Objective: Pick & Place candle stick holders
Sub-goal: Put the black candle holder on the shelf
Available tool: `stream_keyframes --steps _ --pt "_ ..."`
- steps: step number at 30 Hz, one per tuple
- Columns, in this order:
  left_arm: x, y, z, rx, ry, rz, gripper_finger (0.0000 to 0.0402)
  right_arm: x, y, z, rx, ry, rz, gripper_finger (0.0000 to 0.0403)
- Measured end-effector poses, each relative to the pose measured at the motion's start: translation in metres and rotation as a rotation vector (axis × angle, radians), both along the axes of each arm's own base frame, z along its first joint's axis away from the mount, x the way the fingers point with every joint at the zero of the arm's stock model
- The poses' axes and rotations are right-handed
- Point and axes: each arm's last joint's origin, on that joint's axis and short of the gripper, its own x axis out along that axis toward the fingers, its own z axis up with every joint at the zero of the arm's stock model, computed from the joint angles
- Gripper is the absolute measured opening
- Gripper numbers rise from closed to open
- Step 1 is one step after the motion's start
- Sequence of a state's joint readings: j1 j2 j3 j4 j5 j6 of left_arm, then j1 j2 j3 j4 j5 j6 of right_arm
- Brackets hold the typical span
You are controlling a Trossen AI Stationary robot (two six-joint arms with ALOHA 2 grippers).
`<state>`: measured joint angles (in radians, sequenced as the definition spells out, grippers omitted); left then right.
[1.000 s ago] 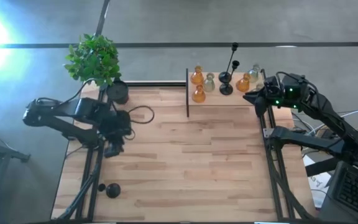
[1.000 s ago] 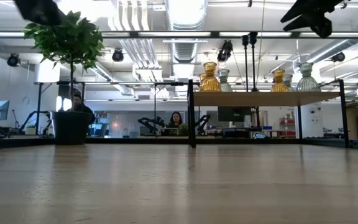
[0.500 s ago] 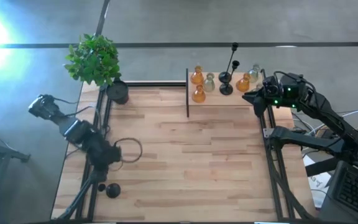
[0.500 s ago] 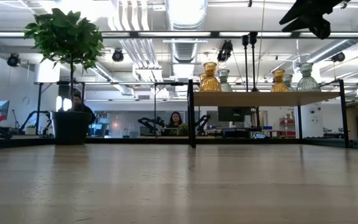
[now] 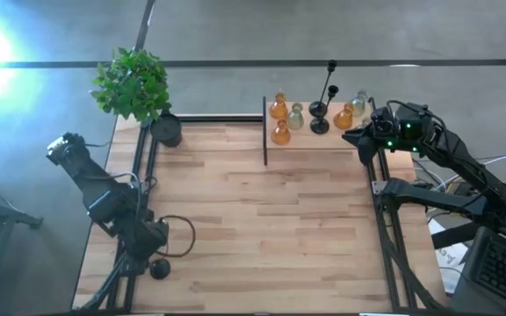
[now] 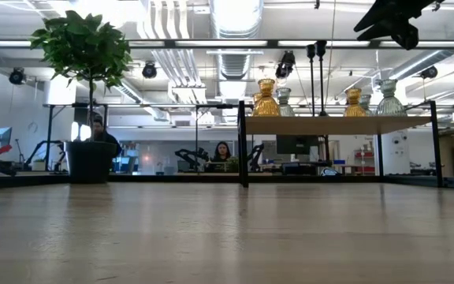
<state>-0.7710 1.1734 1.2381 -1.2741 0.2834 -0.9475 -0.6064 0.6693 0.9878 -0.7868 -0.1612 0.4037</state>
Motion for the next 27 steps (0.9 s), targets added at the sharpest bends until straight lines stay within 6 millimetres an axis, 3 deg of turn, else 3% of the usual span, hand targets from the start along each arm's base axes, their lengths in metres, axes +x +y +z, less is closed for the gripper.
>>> stream_keyframes --steps 8,27 --pt "-0.004 -0.015 -0.009 0.062 0.025 -0.072 0.0154 0.0 0.0 0.0 -0.008 0.001 0.004 0.0096" --pt "-0.001 -0.019 -0.013 0.109 -0.016 -0.087 0.0153 0.0 0.0 0.001 -0.013 -0.005 0.009 0.0089"
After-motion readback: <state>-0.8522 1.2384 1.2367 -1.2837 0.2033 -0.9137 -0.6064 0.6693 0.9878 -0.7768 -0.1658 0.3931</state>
